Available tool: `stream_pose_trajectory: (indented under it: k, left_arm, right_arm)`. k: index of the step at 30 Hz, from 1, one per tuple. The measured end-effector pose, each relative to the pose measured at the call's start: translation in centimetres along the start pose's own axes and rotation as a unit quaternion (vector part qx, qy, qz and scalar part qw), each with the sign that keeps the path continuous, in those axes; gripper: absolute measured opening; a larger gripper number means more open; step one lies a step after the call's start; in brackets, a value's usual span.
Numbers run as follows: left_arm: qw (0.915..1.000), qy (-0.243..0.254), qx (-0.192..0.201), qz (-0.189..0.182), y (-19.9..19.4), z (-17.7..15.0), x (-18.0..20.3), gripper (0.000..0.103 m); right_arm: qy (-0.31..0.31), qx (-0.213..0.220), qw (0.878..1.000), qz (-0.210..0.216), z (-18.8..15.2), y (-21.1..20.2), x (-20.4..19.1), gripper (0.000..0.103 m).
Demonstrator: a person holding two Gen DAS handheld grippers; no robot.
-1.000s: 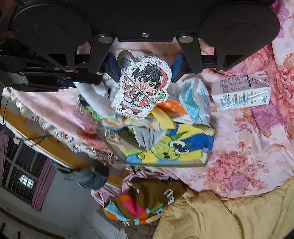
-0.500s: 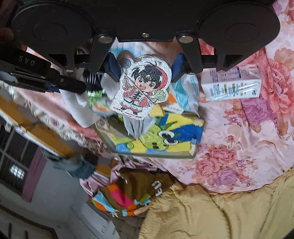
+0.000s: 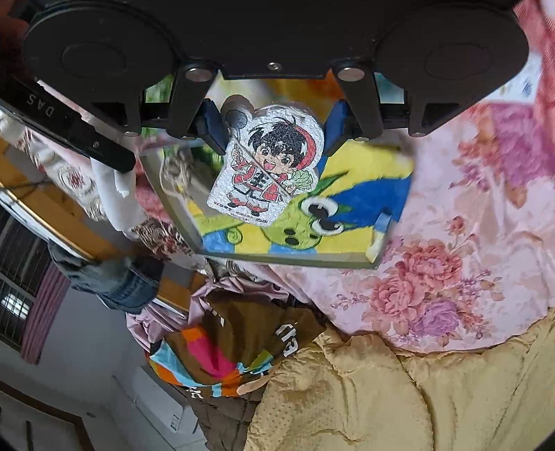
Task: Organize soft objects
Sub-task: 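Carry the card with the left tool to the tray while the right tool carries the towel there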
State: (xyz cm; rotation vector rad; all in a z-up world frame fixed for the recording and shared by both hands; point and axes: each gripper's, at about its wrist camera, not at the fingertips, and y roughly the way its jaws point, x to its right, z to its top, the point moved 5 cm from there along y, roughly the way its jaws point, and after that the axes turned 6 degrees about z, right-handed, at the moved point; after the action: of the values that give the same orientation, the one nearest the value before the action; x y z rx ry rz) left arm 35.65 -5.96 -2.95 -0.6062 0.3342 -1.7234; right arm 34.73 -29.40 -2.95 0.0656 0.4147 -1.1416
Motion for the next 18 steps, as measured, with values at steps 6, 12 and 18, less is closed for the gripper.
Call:
stream_pose_trajectory:
  k: [6,12,18]
  left_arm:
    - [0.9999,-0.015,-0.003,0.007,5.4,2.8,1.4,0.060]
    - [0.9985,-0.040,-0.028,0.025,10.4,3.6,2.4,0.060]
    - [0.9942,-0.063,-0.059,0.064,13.7,3.4,2.7,0.060]
  right_arm:
    - [0.003,-0.003,1.000,0.004,1.9,4.4,2.5,0.015]
    - [0.013,-0.054,0.998,-0.016,1.2,7.5,4.3,0.015]
    - [0.055,-0.084,0.995,-0.025,0.4,9.0,5.9,0.015]
